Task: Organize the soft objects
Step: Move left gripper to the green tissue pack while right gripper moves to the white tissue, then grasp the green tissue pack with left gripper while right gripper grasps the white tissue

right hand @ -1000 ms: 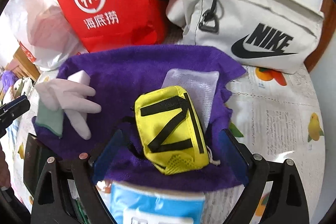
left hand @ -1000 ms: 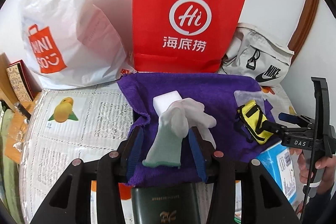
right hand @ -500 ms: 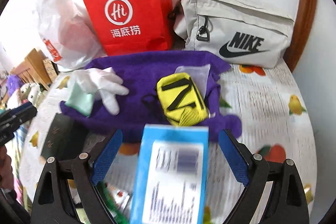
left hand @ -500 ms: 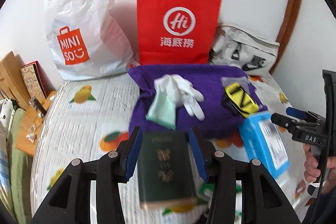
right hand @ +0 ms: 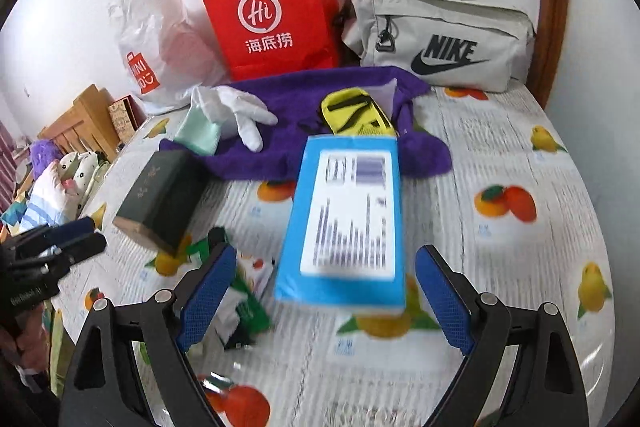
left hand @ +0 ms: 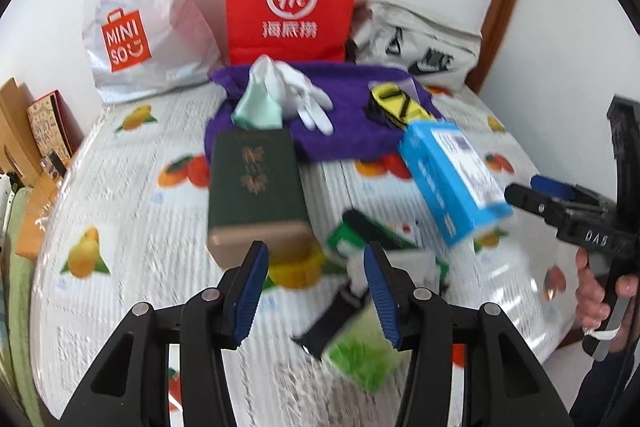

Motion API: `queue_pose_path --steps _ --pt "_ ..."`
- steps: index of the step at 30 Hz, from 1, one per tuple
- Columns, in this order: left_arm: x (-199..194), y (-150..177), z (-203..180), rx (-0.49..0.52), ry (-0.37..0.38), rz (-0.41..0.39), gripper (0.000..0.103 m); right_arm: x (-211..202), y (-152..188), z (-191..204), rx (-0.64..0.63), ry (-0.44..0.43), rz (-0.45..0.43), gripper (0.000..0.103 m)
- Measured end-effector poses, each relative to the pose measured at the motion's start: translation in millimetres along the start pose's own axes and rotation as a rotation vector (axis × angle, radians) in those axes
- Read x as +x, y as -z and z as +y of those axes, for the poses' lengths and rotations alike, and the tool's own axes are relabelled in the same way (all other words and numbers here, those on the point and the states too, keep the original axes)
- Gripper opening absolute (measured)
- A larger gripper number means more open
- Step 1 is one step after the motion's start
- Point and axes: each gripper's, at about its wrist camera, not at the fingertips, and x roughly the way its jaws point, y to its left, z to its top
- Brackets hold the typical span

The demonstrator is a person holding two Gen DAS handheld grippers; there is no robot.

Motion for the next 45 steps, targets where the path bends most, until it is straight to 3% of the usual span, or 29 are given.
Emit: queue_pose_path --steps 2,4,9,19,22,27,31,36,45 --pt "0.3 11.9 -2.8 -0.001 0.014 0.010 0.049 -3.8 8.5 0.3 0.001 0.003 -0.002 0.091" --pt "-0.4 21.9 -6.2 0.004 0.035 0.010 0.061 -7.0 15.1 0.5 0.000 -0.004 -0.011 0.091" --pt "5.0 40.5 -14.4 0.029 0.086 0.026 0.064 -10.0 27.8 2.0 -0.012 0.026 -0.019 0.091" --pt "33.8 56.9 -34.5 0.131 0.119 0.081 0.074 -6.2 43.7 3.6 -0.036 0.018 -0.015 0.091" --pt "45.7 62.3 -40.9 0.151 0.145 0.111 0.074 -4.3 47.4 3.1 -0.033 0.013 -0.006 0.091" --pt "54.8 71.1 -52.1 0.198 0.106 0.111 0.074 -3.5 52.7 2.5 -0.040 0.017 0.001 0.091" --pt "54.9 70.6 -52.3 0.218 0.069 0.080 0.058 -0.1 54.0 3.6 -0.039 -0.001 0.007 0.091" --pt "36.4 63.6 -43.0 0.179 0.080 0.032 0.055 2.6 53.1 13.4 -0.068 -0.019 -0.001 0.091" --pt "25.7 51.9 -3.9 0.097 -0.028 0.009 0.055 13.5 52.1 44.3 -0.156 -0.057 0.001 0.088"
